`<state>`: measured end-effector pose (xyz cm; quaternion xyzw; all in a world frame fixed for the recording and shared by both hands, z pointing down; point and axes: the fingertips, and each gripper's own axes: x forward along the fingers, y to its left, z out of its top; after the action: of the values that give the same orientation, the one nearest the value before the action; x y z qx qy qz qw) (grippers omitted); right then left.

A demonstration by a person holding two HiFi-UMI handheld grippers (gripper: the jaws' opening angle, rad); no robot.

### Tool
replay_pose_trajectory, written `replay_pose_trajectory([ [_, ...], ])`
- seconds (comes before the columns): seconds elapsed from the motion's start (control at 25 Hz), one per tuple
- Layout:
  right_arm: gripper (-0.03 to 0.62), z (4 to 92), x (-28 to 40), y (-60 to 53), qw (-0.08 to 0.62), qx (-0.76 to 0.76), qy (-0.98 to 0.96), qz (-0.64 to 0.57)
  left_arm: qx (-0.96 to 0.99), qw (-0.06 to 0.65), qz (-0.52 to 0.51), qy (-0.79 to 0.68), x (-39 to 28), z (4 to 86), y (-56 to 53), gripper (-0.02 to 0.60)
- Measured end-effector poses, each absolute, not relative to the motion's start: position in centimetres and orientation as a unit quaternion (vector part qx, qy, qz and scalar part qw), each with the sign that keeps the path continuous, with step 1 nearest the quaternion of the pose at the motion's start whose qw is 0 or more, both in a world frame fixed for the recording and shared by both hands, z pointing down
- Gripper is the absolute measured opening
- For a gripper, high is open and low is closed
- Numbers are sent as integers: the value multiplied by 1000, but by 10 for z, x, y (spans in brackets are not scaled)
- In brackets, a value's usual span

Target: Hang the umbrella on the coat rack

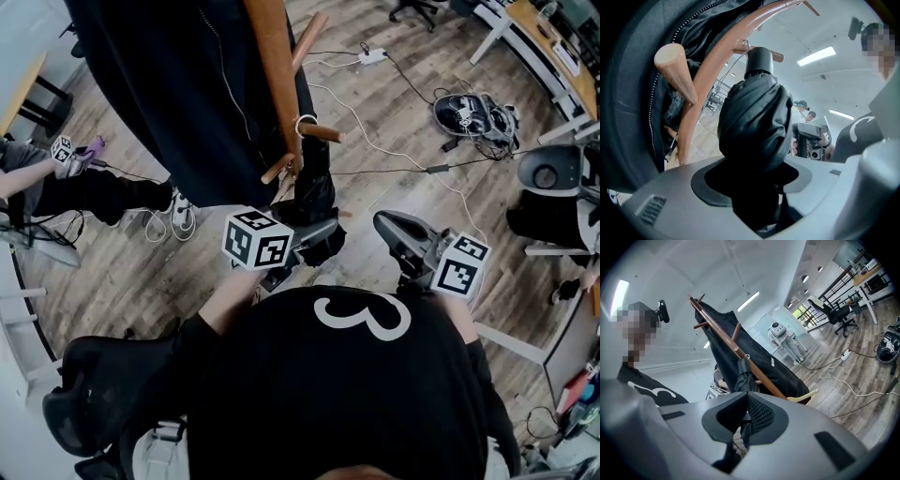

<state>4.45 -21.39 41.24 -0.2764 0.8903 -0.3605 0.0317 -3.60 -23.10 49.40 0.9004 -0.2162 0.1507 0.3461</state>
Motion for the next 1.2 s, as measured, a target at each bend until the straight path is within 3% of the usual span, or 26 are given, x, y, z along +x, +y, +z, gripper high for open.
replay_pose_trajectory([
  [0.56,28,416,39,-215,19,-267,892,-363,904,308,174,-241,-46,519,-249,265],
  [1.2,28,409,52,-209,18,-278,891,-359,905,196,178,-334,-68,537,-295,265],
])
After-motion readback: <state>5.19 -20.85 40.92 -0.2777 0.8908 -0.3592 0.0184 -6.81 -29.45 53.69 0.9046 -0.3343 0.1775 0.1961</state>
